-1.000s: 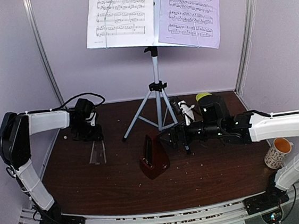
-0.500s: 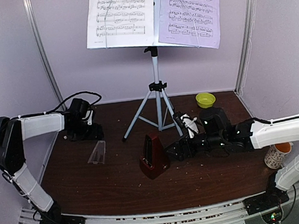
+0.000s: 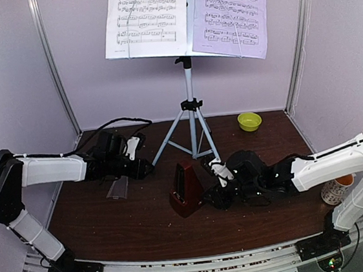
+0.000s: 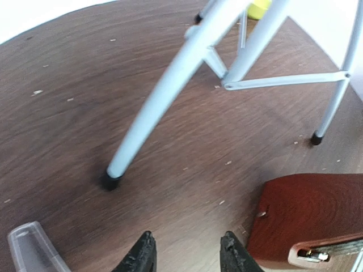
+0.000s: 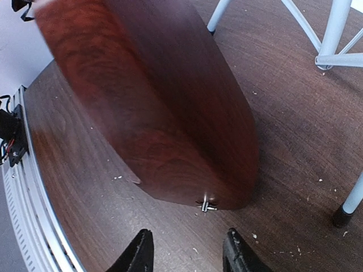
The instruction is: Set up the instrument practice props
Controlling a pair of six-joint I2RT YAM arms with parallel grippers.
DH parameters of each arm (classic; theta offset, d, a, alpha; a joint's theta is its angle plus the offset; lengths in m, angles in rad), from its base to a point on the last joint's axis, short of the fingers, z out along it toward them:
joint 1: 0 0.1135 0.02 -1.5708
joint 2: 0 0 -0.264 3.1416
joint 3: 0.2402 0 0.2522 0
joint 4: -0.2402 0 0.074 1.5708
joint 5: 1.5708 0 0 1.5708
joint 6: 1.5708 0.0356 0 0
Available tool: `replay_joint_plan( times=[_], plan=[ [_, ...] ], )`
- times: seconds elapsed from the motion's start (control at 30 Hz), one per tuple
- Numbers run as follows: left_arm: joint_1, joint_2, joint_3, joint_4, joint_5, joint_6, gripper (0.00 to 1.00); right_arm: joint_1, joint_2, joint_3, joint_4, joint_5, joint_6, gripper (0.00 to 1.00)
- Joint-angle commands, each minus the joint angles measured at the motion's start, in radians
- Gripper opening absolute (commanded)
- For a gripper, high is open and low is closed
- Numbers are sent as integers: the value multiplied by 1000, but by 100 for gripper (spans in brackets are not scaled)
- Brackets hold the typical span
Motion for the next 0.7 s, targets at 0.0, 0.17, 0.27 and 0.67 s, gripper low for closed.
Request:
replay_joint_plan(
  times=[0.0, 0.17, 0.27, 0.67],
  plan=[
    [-26, 58, -21, 215, 98, -54, 38, 4, 55, 51, 45, 67, 35, 42],
    [-60, 128, -21, 270, 132, -84, 36, 5, 105, 68, 86, 82, 54, 40],
    [-73, 152, -33, 293, 148, -89, 35, 3, 124, 84, 83, 108, 50, 40],
    [-126, 94, -155, 368, 241, -83, 34, -88, 177, 163, 64, 60, -27, 39]
  ],
)
